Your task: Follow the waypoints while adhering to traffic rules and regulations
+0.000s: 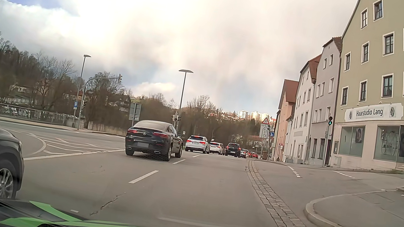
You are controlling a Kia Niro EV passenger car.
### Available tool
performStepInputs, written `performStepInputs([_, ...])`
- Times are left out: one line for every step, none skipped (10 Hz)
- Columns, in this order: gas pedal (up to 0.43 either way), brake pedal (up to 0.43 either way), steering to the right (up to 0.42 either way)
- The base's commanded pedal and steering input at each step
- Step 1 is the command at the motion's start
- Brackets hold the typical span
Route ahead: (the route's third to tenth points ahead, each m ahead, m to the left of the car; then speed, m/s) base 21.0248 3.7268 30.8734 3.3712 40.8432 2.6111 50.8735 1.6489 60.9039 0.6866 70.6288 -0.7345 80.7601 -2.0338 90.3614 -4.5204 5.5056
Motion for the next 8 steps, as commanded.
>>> performStepInputs([0.059, 0.000, 0.009])
performStepInputs([0.059, 0.000, 0.009])
performStepInputs([0.059, 0.000, 0.009])
performStepInputs([0.059, 0.000, 0.009])
performStepInputs([0.020, 0.000, 0.009])
performStepInputs([0.000, 0.000, 0.009])
performStepInputs([0.000, 0.000, 0.009])
performStepInputs([0.000, 0.000, 0.009])
